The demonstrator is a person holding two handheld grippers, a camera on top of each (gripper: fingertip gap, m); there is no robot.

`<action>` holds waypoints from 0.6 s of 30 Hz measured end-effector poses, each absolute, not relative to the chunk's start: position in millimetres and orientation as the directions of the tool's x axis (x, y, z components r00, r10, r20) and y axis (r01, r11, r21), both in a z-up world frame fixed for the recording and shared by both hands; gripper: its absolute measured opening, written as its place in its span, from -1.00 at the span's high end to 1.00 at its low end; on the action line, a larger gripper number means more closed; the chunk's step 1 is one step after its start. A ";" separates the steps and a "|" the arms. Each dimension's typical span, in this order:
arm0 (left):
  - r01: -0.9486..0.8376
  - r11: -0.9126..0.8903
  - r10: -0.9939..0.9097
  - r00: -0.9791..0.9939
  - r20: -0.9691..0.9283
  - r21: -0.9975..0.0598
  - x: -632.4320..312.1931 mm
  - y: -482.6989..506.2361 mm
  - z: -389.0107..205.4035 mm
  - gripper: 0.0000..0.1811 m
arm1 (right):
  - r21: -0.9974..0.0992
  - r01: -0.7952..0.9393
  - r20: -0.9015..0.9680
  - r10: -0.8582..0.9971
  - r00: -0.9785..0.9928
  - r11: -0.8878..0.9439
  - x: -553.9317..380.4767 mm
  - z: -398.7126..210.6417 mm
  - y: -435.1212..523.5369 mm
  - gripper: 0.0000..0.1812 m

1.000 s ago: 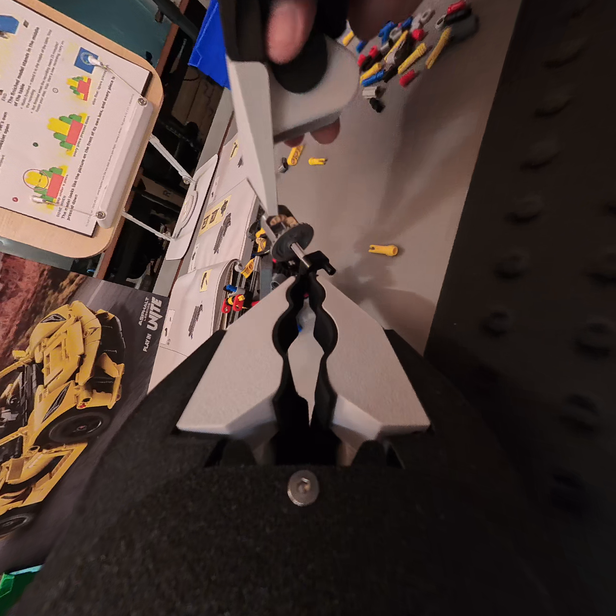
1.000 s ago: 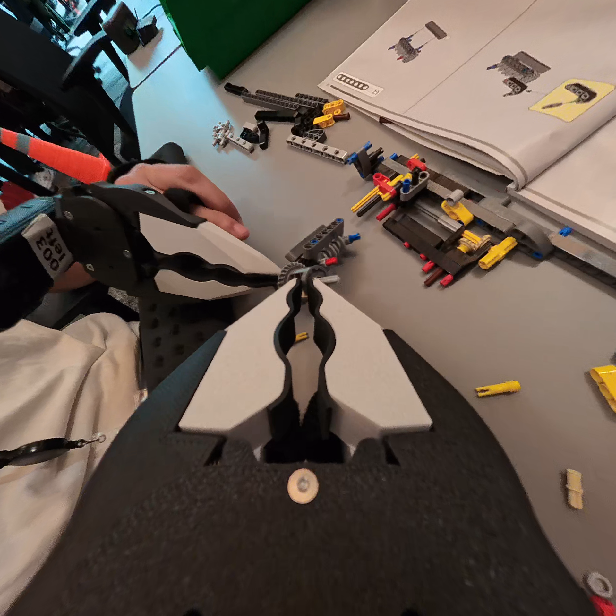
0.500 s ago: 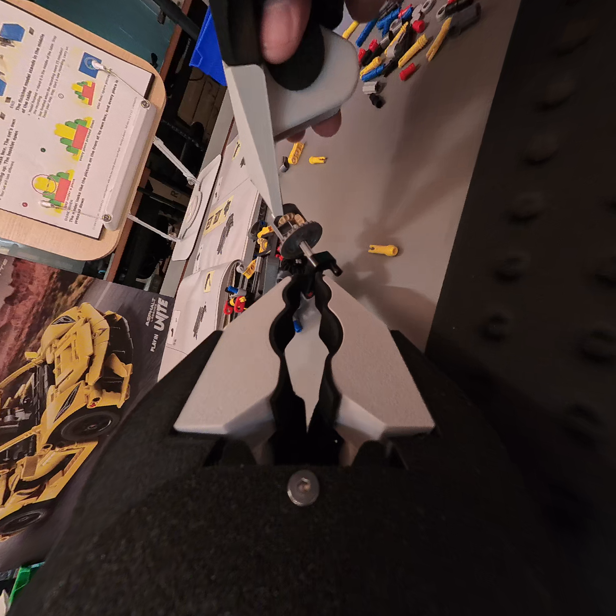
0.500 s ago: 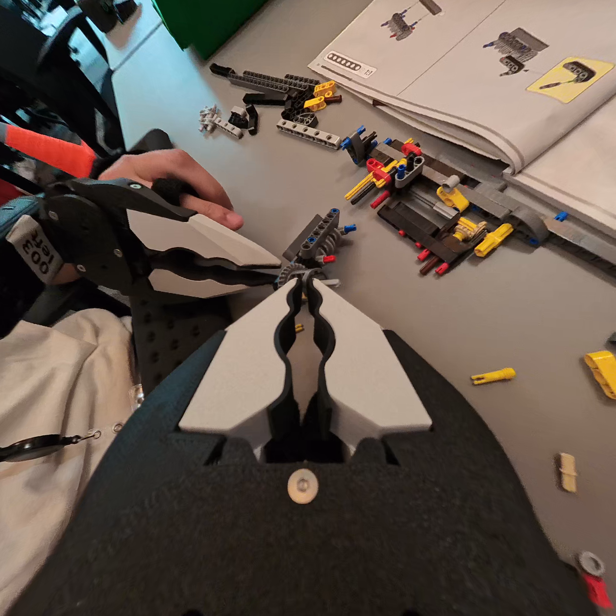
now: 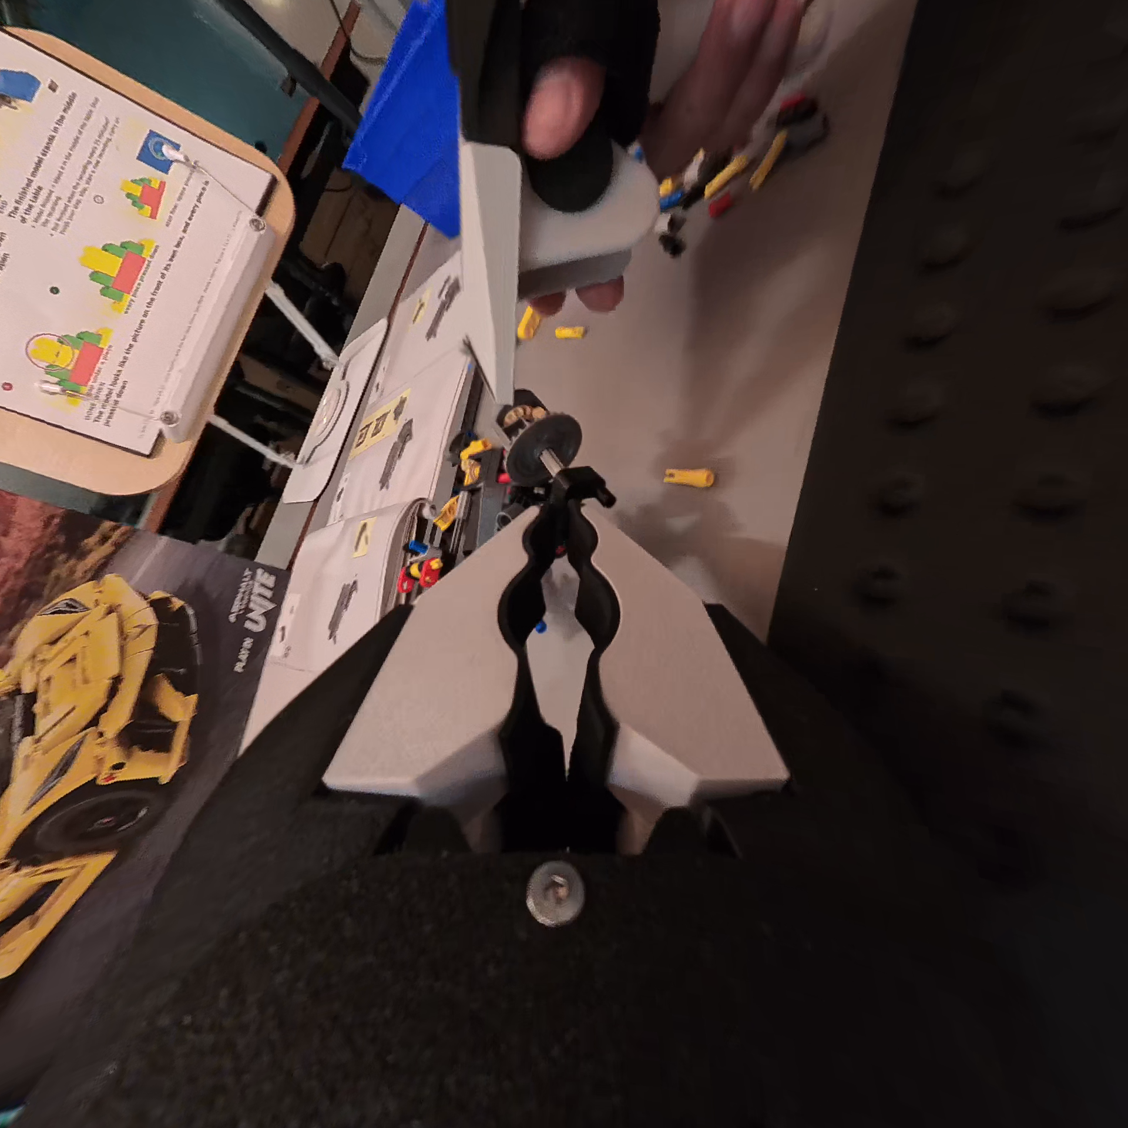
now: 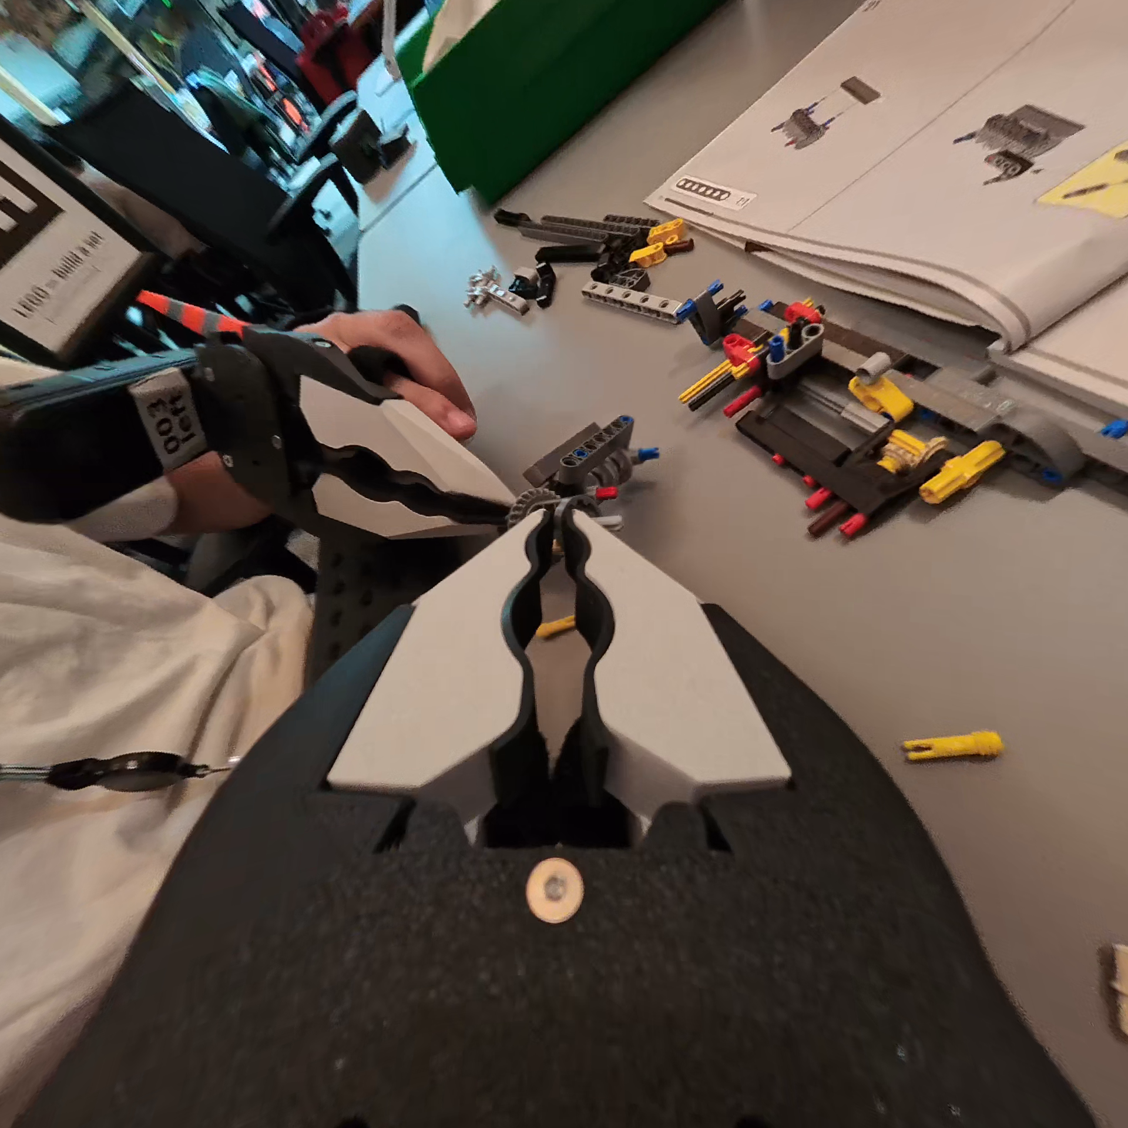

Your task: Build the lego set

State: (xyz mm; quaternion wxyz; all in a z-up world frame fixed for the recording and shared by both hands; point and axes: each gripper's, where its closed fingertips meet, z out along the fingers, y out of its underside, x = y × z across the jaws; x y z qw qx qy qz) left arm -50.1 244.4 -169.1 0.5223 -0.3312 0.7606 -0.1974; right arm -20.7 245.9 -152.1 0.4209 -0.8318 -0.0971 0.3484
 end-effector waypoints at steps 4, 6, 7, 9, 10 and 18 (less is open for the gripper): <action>-0.259 0.599 -0.800 -0.237 -0.552 -0.758 -52.5 243.5 -158.2 1.00 | -0.684 -0.238 -0.630 0.394 0.669 -0.689 -19.2 -158.9 245.0 0.98; -0.269 0.575 -0.817 -0.238 -0.525 -0.773 -52.4 245.7 -158.7 1.00 | -0.643 -0.241 -0.653 0.356 0.669 -0.727 -20.2 -169.7 245.3 0.97; -0.272 0.573 -0.818 -0.239 -0.523 -0.773 -52.3 246.1 -159.4 1.00 | -0.632 -0.234 -0.651 0.342 0.678 -0.739 -21.0 -174.6 245.7 0.97; -0.295 0.586 -0.810 -0.246 -0.533 -0.755 -52.4 247.9 -164.8 1.00 | -0.619 -0.199 -0.623 0.321 0.714 -0.760 -21.9 -184.4 245.9 0.97; -0.306 0.594 -0.804 -0.253 -0.538 -0.744 -52.4 248.2 -167.9 1.00 | -0.618 -0.177 -0.602 0.316 0.733 -0.766 -22.1 -188.8 246.0 0.97; -0.329 0.632 -0.775 -0.270 -0.572 -0.701 -54.2 250.4 -175.7 0.99 | -0.602 -0.141 -0.574 0.303 0.761 -0.786 -23.2 -199.1 245.5 0.96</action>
